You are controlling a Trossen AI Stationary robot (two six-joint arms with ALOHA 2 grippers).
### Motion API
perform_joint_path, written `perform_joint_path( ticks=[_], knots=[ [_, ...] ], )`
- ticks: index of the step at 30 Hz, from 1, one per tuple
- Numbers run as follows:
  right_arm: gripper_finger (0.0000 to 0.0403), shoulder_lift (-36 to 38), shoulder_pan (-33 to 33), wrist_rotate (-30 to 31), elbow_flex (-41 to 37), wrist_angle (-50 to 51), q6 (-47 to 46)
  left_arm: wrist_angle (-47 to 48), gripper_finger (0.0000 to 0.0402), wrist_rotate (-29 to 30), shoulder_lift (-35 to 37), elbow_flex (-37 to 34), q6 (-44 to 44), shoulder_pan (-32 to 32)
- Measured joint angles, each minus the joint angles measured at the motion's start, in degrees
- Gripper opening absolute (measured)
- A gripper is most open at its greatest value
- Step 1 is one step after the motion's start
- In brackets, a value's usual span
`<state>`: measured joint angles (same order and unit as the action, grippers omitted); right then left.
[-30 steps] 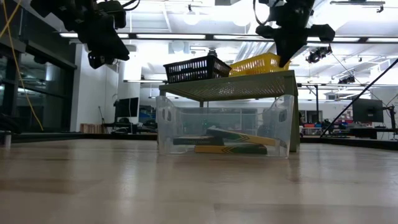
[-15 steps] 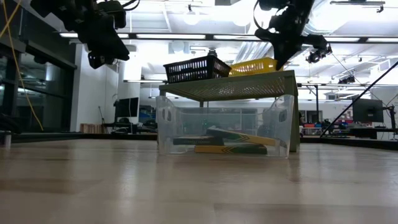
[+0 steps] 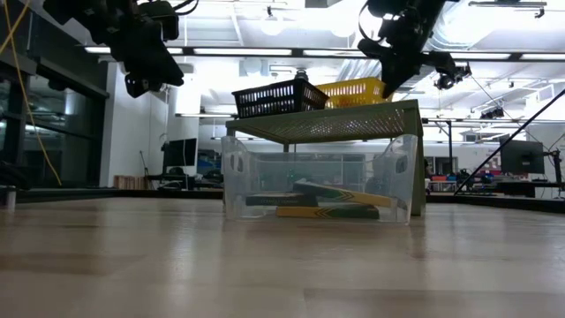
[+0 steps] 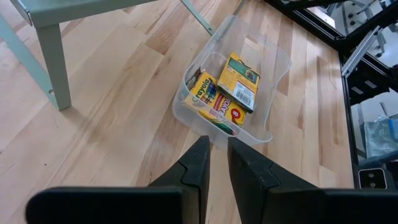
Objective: Pick & Place Office Desk Supplies
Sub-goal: Put the yellow bin with spring keychains on the shelf
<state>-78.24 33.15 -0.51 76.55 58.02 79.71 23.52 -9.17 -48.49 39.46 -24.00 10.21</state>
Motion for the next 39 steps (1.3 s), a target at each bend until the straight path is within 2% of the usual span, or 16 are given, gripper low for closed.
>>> perform_joint_path(
  ticks=[8, 13, 19, 28, 39],
  knots=[
    [0.0004, -0.03, 0.01, -0.29, 0.0, 0.02, -0.68, -0.02, 0.0052, 0.0, 0.0, 0.0, -0.01, -0.01],
    [0.0004, -0.04, 0.01, -3.96, 0.0, 0.28, -1.96, 0.0, 0.0052, 0.0, 0.0, 0.0, 0.01, 0.0],
    [0.0004, -0.04, 0.01, -1.35, -0.02, 1.58, -0.8, 0.0, 0.0052, 0.0, 0.0, 0.0, -0.01, 0.01],
    [0.0004, -0.07, 0.01, -3.02, 0.0, 1.31, -1.45, 0.0, 0.0052, 0.01, 0.0, 0.0, -0.01, 0.0],
    [0.0004, -1.76, 3.69, -6.34, -0.01, 1.45, 1.6, -0.02, 0.0052, 0.02, 0.0, 0.0, -0.01, 0.01]
  ],
)
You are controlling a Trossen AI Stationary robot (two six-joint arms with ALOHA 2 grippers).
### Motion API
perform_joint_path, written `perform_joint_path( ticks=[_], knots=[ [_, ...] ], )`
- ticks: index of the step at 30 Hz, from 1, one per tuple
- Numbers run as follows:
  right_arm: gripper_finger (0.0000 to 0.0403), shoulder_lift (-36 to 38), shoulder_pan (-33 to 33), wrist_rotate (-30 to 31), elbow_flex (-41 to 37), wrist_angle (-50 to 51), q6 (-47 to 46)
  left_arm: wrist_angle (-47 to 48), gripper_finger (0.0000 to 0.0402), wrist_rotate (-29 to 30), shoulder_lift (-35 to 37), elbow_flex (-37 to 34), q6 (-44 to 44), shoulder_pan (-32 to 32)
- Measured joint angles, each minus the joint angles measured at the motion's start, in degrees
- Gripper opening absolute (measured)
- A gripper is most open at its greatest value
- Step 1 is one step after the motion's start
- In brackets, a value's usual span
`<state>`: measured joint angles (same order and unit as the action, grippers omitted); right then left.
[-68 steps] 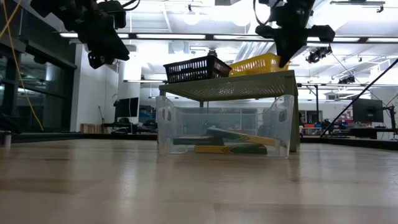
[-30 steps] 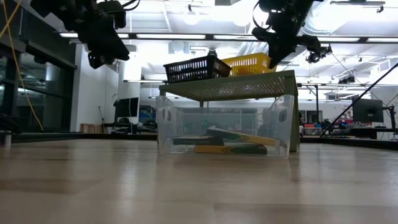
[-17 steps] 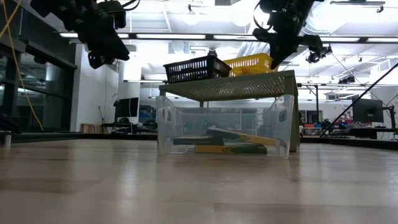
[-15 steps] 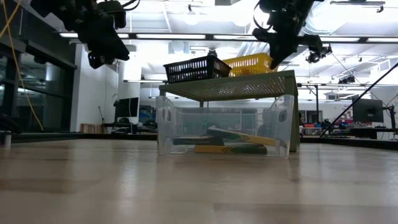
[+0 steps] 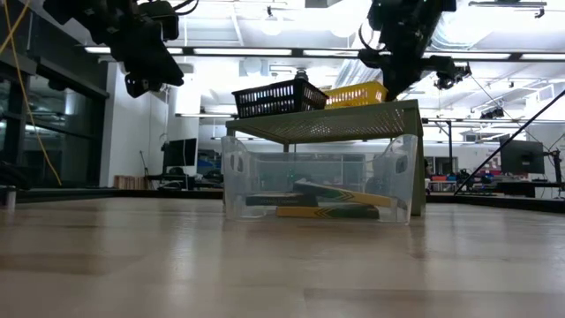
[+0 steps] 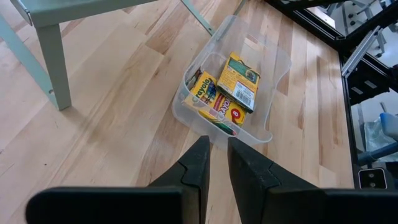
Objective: Pick & Place Office Desk Supplies
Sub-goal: Put the yellow bin with spring keychains on the shelf
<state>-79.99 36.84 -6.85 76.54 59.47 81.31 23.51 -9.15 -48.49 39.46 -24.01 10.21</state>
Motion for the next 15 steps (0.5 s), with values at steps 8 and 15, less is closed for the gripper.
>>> perform_joint_path(
  ticks=[8, 15],
  knots=[
    [0.0004, -5.16, 0.85, -0.97, 5.89, 2.27, 1.49, -0.05, 0.0052, -0.01, -0.02, 0.0, 0.0, 0.0],
    [0.0004, -11.98, 1.88, -1.0, 14.15, 4.9, 4.02, -0.07, 0.0052, -0.02, -0.02, 0.0, 0.0, 0.0]
  ],
)
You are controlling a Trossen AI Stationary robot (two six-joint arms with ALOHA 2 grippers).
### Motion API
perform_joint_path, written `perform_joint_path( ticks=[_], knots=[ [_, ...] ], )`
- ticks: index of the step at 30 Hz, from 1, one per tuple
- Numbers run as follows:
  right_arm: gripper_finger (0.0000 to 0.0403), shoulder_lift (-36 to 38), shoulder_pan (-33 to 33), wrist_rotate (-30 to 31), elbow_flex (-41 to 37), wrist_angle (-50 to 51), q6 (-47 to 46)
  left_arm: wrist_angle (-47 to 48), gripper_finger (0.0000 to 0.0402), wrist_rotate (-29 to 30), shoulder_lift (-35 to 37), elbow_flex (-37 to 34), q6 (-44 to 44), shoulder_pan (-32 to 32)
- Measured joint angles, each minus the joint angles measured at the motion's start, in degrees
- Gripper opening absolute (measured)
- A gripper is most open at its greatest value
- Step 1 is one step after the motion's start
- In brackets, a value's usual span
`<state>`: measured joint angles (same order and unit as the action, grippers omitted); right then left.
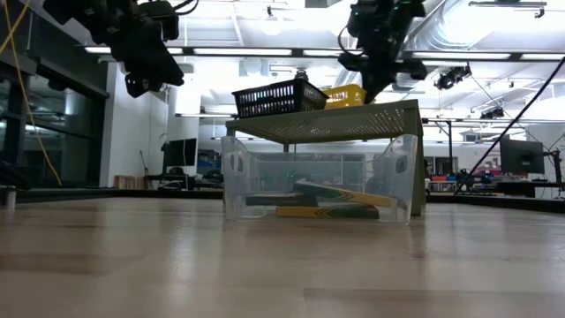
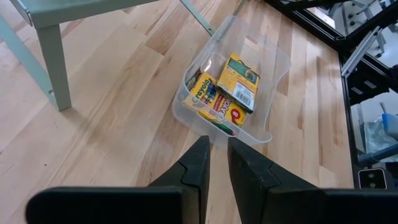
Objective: Pick & Place Office Desk Supplies
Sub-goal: Put the yellow bin with spring keychains on the shelf
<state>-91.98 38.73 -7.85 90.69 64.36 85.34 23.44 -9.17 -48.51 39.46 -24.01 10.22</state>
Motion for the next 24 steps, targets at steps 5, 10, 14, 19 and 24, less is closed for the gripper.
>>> perform_joint_path(
  ticks=[5, 10, 14, 19, 24],
  knots=[
    [0.0004, -4.72, -0.12, 0.0, 4.82, 0.3, 1.38, -0.02, 0.0052, 0.02, 0.0, 0.0, 0.01, -0.02],
    [0.0004, -7.64, -0.1, -0.19, 8.14, 0.34, 3.06, -0.09, 0.0052, 0.0, 0.0, 0.0, 0.01, 0.0],
    [0.0004, -8.88, -0.07, -1.01, 8.88, 0.28, 3.46, -0.1, 0.0052, 0.01, 0.0, 0.0, 0.02, -0.01],
    [0.0004, -8.84, -1.08, -1.57, 8.91, 0.13, 3.68, -0.09, 0.0052, 0.0, 0.0, 0.0, 0.0, -0.02],
    [0.0004, -8.84, -1.78, -1.51, 8.91, -0.42, 5.18, -0.11, 0.0052, 0.02, 0.0, 0.0, 0.01, -0.01]
  ],
)
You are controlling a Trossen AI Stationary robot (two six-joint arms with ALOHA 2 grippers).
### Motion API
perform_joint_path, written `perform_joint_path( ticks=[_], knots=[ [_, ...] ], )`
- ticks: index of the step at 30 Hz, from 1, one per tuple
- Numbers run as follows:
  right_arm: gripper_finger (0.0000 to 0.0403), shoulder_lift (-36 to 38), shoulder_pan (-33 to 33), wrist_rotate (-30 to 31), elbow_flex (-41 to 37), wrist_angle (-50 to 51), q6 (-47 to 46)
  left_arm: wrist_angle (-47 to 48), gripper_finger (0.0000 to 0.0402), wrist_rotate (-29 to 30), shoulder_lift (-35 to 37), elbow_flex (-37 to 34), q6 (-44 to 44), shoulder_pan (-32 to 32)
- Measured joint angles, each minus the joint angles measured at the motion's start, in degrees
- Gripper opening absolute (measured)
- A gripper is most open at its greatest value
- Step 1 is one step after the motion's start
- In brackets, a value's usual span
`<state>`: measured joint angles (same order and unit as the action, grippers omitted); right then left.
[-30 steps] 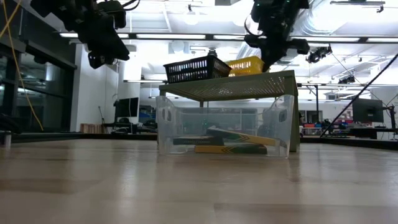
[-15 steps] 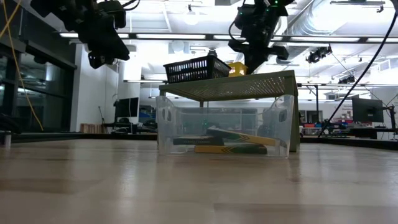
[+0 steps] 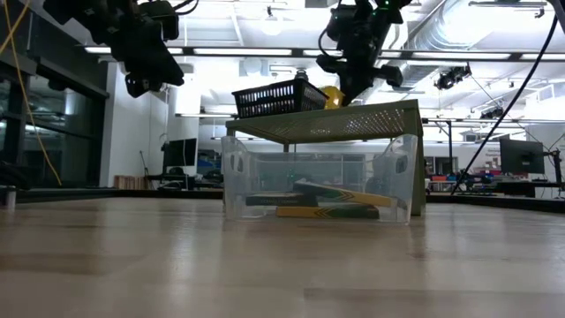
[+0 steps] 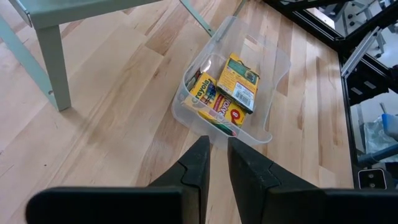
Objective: Pick & Place Office Desk Supplies
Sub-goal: Put the yellow bin with spring keychains on the shelf
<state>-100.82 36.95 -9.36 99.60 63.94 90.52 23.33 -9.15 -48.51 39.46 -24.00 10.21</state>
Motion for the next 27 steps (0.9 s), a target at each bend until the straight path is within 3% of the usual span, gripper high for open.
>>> perform_joint_path(
  ticks=[27],
  knots=[
    [0.0004, -2.36, -0.2, 0.45, 0.08, -1.04, -2.23, -0.24, 0.0052, -0.02, 0.0, 0.0, -0.01, 0.0]
  ],
)
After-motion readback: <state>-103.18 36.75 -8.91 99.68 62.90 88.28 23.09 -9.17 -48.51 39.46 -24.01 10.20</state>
